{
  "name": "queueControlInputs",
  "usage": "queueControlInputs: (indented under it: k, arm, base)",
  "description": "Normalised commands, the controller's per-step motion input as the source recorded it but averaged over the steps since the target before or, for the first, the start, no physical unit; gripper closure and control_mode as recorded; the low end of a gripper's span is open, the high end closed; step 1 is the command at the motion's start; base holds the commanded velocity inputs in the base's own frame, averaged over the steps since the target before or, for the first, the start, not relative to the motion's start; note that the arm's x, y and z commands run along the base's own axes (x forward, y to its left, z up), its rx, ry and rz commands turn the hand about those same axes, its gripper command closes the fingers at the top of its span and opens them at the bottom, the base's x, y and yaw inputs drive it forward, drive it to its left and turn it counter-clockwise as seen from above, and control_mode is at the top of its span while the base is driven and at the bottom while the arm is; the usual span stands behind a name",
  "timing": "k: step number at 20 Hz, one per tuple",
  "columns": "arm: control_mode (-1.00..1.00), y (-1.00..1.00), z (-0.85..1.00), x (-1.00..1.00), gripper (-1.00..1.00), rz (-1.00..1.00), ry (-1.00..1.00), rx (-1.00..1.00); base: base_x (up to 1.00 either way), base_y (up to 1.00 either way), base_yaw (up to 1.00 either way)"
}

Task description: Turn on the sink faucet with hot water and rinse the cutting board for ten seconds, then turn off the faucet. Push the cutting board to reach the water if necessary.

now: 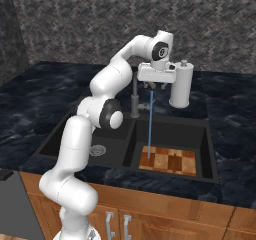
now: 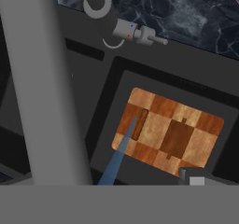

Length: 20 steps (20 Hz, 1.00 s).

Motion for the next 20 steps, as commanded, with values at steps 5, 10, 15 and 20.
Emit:
queueControlInputs:
  k: [5, 10, 15, 20]
  arm:
    - [-1.00, 0.00, 0.00, 0.00, -1.00, 0.00, 0.00, 0.00]
    - [-1.00, 0.00, 0.00, 0.00, -1.00, 0.00, 0.00, 0.00]
    - [-1.00, 0.00, 0.00, 0.00, -1.00, 0.00, 0.00, 0.00]
    - [-1.00, 0.00, 0.00, 0.00, -1.00, 0.00, 0.00, 0.00]
  base:
    - [0.00, 0.00, 0.00]
    - [0.00, 0.00, 0.00]
    - [0.00, 0.00, 0.00]
    - [0.00, 0.00, 0.00]
